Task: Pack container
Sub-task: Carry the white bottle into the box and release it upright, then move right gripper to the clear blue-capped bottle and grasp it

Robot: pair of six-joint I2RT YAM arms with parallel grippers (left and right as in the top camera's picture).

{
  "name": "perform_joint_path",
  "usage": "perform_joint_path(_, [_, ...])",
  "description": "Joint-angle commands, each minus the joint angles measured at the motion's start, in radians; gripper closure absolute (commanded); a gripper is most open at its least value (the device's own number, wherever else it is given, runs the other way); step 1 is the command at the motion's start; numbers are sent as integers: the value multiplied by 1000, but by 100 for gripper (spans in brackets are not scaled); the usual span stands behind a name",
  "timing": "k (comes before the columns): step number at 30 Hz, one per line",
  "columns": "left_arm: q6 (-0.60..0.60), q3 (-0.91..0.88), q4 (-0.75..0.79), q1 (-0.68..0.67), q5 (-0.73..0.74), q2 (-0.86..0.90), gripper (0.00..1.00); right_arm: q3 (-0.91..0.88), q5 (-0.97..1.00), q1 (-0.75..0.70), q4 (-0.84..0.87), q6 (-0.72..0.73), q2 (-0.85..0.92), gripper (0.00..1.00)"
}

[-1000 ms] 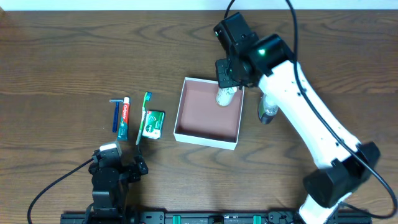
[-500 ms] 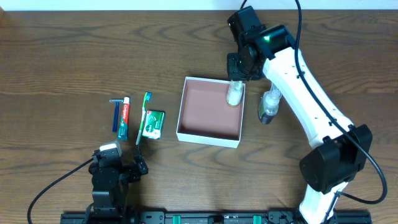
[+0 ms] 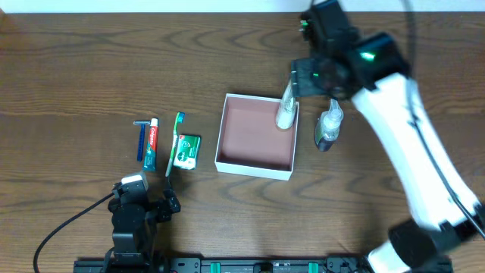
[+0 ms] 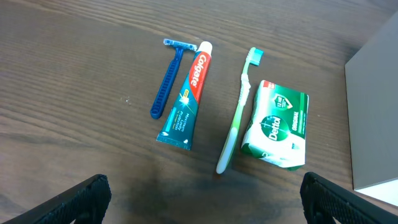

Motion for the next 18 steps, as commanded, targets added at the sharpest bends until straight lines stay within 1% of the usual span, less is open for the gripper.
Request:
perform_joint_path(1, [3, -13, 1, -4, -4, -5, 2, 14, 79, -49, -54, -7, -37, 26])
perform_joint_path(6, [3, -13, 1, -4, -4, -5, 2, -61, 67, -109, -66, 1, 0, 26])
perform_joint_path(10, [3, -13, 1, -4, -4, -5, 2, -168, 64, -132, -24, 0, 44, 25])
perform_joint_path(12, [3, -13, 1, -4, -4, -5, 2, -214, 31, -134, -3, -2, 64, 25])
perform_joint_path(18, [3, -13, 1, -4, -4, -5, 2, -334, 7, -134, 73, -11, 81, 24])
